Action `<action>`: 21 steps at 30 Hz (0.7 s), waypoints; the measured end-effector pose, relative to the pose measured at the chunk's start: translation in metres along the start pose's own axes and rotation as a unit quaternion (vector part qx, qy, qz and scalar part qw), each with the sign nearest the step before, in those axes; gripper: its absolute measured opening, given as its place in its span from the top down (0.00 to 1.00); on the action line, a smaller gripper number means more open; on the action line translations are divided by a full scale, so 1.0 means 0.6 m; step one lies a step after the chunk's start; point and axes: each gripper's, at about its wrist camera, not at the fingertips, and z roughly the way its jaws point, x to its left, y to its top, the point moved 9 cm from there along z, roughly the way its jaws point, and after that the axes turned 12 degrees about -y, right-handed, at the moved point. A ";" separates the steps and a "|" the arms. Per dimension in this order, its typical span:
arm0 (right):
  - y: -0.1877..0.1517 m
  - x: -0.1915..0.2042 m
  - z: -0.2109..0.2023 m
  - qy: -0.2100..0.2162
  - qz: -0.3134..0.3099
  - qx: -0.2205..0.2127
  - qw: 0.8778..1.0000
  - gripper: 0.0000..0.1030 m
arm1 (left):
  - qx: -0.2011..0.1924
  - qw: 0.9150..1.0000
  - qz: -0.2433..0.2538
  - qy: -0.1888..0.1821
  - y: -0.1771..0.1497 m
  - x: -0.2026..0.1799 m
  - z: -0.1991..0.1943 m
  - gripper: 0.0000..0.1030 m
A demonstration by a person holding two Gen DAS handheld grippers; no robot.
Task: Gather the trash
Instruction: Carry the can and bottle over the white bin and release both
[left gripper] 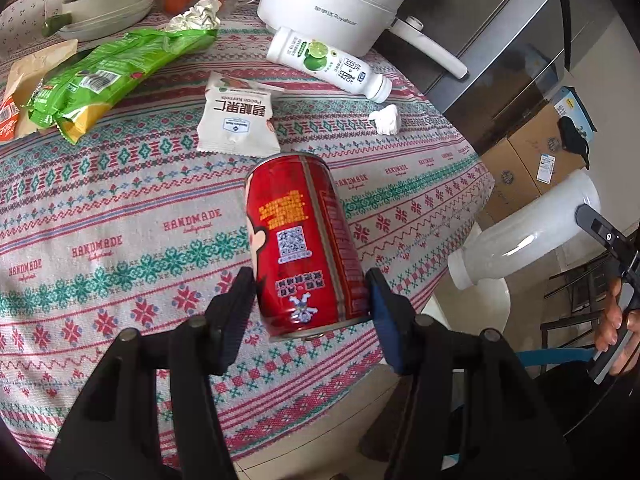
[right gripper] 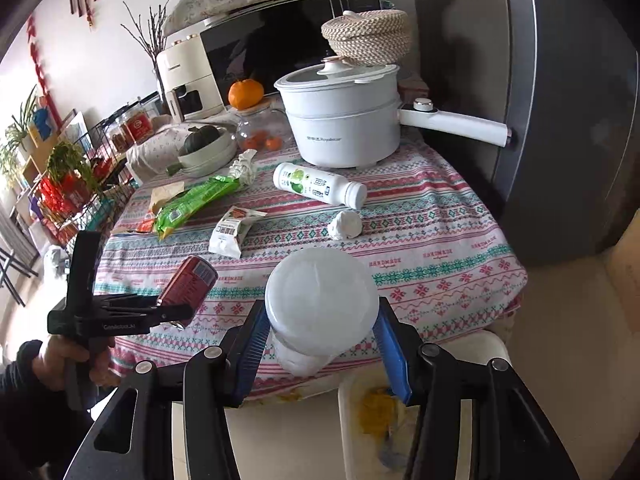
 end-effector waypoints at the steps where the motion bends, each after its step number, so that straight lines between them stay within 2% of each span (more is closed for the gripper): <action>1: 0.000 -0.011 -0.008 -0.004 0.005 -0.004 1.000 0.48 | 0.001 1.000 0.005 -0.002 0.000 -0.008 0.002 0.44; 6: -0.014 -0.080 -0.047 -0.036 0.031 -0.015 0.999 0.48 | 0.007 1.000 0.027 -0.012 -0.007 -0.042 0.011 0.44; 11: -0.043 -0.163 -0.068 -0.094 0.058 -0.004 0.994 0.48 | 0.018 0.999 0.043 -0.027 -0.015 -0.080 0.025 0.44; 16: -0.092 -0.233 -0.056 -0.138 0.083 0.042 0.986 0.48 | 0.031 0.997 0.063 -0.033 -0.022 -0.120 0.051 0.44; 21: -0.136 -0.260 -0.021 -0.163 0.081 0.096 0.979 0.48 | 0.039 0.995 0.075 -0.048 -0.029 -0.168 0.079 0.44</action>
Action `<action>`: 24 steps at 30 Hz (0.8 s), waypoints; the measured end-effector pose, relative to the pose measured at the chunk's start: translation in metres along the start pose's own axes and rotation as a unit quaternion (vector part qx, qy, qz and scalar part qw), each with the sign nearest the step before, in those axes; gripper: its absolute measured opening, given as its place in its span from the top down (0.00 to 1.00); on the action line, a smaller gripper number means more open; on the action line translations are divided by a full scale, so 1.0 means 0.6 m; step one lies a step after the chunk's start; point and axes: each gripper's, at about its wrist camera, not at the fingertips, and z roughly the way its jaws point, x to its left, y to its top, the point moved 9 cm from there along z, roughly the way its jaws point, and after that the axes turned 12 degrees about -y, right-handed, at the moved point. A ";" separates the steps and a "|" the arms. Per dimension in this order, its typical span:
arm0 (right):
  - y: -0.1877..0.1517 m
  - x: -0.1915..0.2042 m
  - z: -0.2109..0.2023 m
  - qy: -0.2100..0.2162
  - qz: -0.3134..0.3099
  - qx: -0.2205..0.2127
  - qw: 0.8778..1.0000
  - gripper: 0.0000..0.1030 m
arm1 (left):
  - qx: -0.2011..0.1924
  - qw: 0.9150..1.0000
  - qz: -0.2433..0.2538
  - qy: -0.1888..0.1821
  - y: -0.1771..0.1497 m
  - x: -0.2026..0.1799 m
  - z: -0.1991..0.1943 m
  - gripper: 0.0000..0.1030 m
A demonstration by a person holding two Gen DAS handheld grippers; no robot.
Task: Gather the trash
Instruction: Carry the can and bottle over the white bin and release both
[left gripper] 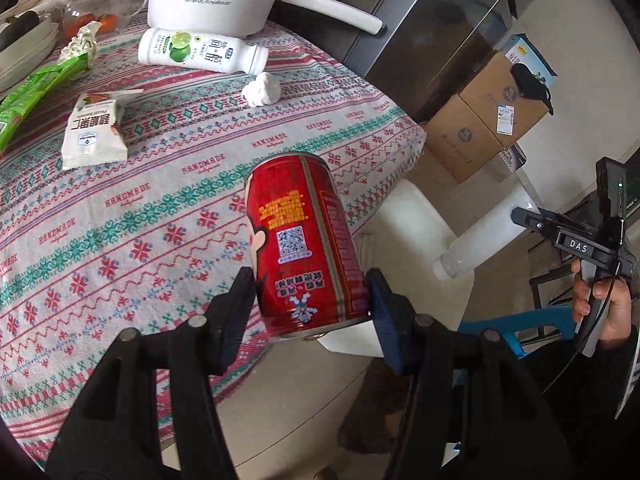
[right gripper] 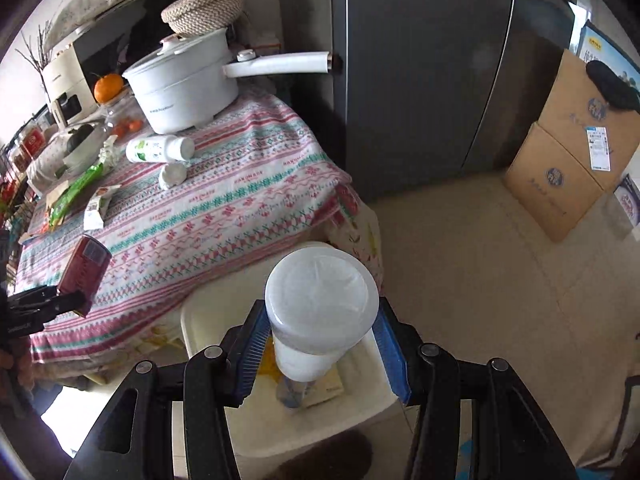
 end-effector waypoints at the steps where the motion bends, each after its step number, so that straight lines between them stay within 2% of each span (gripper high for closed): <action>1: -0.006 -0.001 0.009 -0.002 -0.001 0.011 1.000 0.48 | 0.001 1.000 0.002 -0.003 0.000 -0.010 0.007 0.44; 5: -0.031 0.001 0.044 -0.007 -0.003 0.056 0.998 0.48 | 0.010 1.000 0.014 -0.019 0.003 -0.051 0.040 0.44; 8: -0.059 0.002 0.078 -0.014 -0.011 0.109 0.994 0.48 | 0.016 0.999 0.024 -0.028 0.005 -0.081 0.065 0.44; 10: -0.071 -0.008 0.090 -0.029 -0.007 0.130 0.991 0.46 | 0.021 0.999 0.031 -0.032 0.005 -0.099 0.082 0.44; 14: -0.064 -0.037 0.073 -0.036 0.021 0.110 0.993 0.34 | 0.036 0.998 0.040 -0.035 0.000 -0.122 0.119 0.44; 24: -0.054 -0.069 0.053 -0.024 0.064 0.094 0.993 0.32 | 0.062 0.996 0.055 -0.030 -0.019 -0.151 0.211 0.44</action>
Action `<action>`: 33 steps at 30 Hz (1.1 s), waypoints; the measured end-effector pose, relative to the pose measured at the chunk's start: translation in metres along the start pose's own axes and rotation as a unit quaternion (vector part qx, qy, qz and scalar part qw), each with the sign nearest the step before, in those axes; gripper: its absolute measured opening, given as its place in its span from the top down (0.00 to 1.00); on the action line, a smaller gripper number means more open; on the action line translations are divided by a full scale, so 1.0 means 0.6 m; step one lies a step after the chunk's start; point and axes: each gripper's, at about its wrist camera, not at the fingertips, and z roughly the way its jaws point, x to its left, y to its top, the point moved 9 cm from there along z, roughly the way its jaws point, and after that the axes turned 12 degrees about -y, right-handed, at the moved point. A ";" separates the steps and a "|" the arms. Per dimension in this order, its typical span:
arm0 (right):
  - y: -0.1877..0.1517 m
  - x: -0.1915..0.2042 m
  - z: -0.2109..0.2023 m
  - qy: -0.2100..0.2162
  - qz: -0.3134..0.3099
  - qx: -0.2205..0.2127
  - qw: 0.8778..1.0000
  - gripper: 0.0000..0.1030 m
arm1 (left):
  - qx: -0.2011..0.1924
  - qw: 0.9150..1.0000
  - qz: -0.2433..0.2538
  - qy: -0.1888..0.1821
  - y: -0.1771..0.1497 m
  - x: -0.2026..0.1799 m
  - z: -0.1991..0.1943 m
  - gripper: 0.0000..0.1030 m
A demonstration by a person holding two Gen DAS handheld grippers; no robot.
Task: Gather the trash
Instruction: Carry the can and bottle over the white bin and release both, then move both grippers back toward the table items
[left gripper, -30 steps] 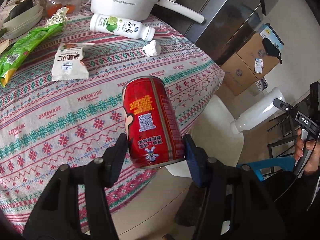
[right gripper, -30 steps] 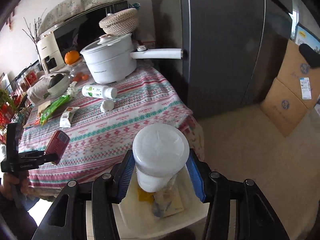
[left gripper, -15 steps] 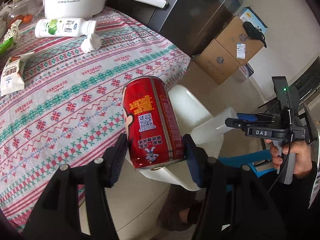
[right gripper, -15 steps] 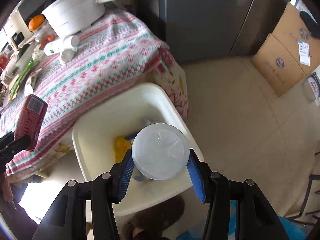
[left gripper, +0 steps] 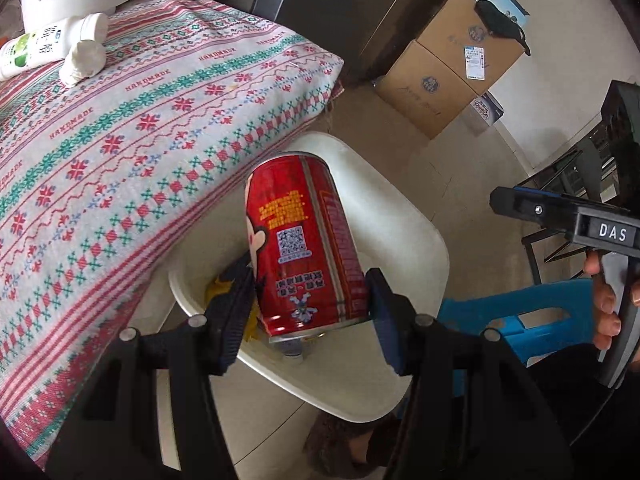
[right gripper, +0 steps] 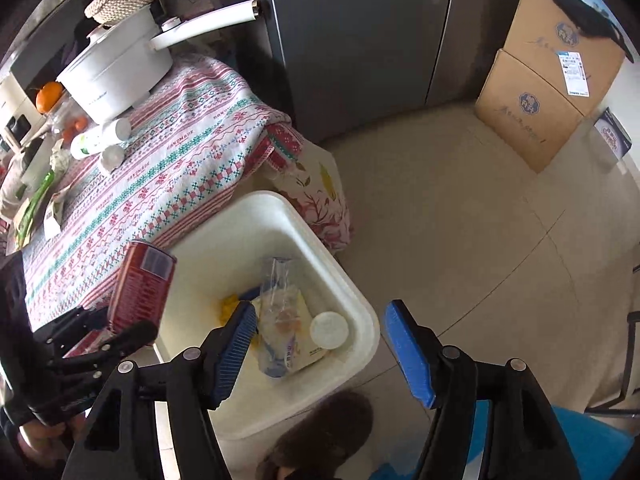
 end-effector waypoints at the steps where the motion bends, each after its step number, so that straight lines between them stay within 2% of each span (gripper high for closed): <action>1: 0.000 -0.001 -0.001 0.001 0.002 -0.001 1.000 0.32 | 0.001 1.000 0.003 0.001 0.001 -0.001 0.006 0.44; 6: 0.003 0.002 -0.006 0.005 0.004 -0.007 1.000 0.32 | 0.000 1.000 0.007 0.008 0.006 0.005 0.018 0.44; 9: 0.005 0.004 -0.006 0.005 0.004 -0.008 1.000 0.31 | -0.004 1.000 0.010 0.014 0.007 0.009 0.008 0.37; 11: 0.005 0.007 -0.006 0.004 0.001 -0.008 1.000 0.30 | -0.007 1.000 0.015 0.025 0.008 0.013 -0.003 0.32; 21: 0.014 0.036 -0.020 0.005 -0.019 -0.023 1.000 0.30 | -0.021 0.998 0.017 0.051 0.006 0.043 -0.088 0.25; 27: 0.034 0.078 -0.038 0.011 -0.034 -0.040 0.999 0.29 | -0.038 0.994 0.010 0.101 0.010 0.082 -0.155 0.14; 33: 0.058 0.154 -0.067 0.026 -0.059 -0.069 0.996 0.24 | -0.061 0.986 -0.001 0.155 0.008 0.135 -0.229 0.05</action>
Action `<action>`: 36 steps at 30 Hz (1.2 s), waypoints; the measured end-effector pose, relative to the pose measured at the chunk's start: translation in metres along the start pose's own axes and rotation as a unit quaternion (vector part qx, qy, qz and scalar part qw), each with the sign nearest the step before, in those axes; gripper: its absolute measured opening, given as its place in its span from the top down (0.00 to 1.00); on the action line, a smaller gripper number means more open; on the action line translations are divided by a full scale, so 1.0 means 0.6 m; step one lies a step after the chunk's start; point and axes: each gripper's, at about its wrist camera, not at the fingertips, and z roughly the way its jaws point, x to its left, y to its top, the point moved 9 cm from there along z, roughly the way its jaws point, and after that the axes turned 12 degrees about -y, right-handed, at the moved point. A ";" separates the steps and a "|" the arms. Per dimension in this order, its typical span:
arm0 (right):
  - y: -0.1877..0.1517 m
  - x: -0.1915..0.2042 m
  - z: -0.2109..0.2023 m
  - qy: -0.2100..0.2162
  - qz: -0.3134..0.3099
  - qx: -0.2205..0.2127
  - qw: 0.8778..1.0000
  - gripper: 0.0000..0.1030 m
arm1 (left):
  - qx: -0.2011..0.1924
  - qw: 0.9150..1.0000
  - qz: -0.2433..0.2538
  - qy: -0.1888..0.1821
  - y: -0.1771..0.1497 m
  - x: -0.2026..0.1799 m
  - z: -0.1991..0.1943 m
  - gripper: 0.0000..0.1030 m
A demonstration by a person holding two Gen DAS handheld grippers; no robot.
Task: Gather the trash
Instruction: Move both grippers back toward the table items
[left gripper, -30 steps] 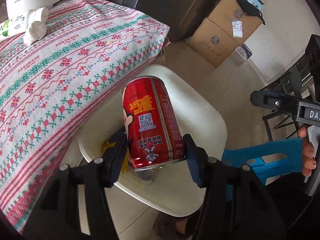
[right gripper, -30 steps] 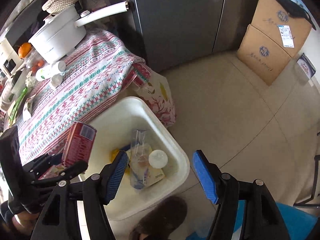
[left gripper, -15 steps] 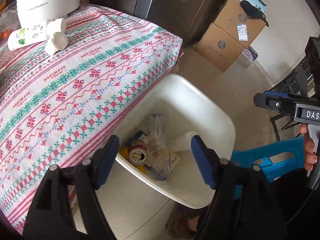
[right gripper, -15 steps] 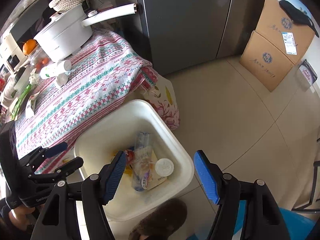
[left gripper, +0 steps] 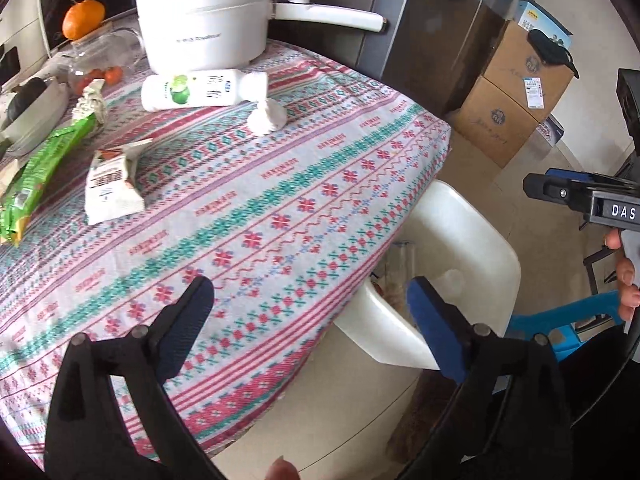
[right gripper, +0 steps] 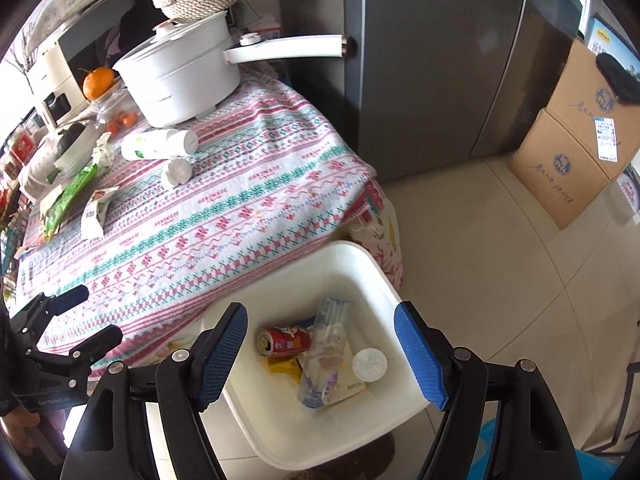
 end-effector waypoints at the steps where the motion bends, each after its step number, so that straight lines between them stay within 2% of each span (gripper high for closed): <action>1: 0.006 0.014 -0.003 0.003 -0.005 -0.004 1.000 0.23 | -0.004 1.000 -0.003 0.010 0.001 0.014 -0.010 0.04; 8: 0.040 0.125 -0.011 0.017 -0.041 -0.024 0.999 0.19 | -0.029 0.997 -0.031 0.061 0.000 0.126 -0.066 0.01; 16: 0.062 0.246 0.010 0.030 -0.072 -0.017 0.997 0.18 | -0.048 0.986 -0.036 0.158 0.017 0.289 -0.124 0.01; 21: 0.071 0.300 0.033 0.030 -0.088 -0.009 0.996 0.18 | -0.049 0.979 0.003 0.199 0.031 0.378 -0.103 0.01; 24: 0.074 0.318 0.050 0.020 -0.092 -0.002 0.996 0.18 | -0.053 0.974 0.014 0.220 0.038 0.407 -0.086 0.01; 27: 0.081 0.332 0.062 0.019 -0.094 0.000 0.995 0.18 | -0.049 0.970 0.022 0.236 0.053 0.425 -0.072 0.06; 29: 0.086 0.341 0.070 0.018 -0.095 0.001 0.995 0.18 | -0.053 0.967 0.035 0.245 0.060 0.430 -0.065 0.11; 32: 0.094 0.356 0.083 0.023 -0.095 0.008 0.995 0.18 | -0.049 0.963 0.053 0.260 0.068 0.438 -0.054 0.31; 33: 0.096 0.363 0.087 0.030 -0.094 0.011 0.995 0.18 | -0.050 0.962 0.054 0.263 0.070 0.441 -0.053 0.40; 35: 0.103 0.378 0.092 0.044 -0.089 0.017 0.995 0.18 | -0.055 0.960 0.053 0.269 0.075 0.447 -0.055 0.48; 36: 0.106 0.387 0.094 0.050 -0.088 0.018 0.995 0.18 | -0.059 0.960 0.052 0.268 0.078 0.448 -0.058 0.67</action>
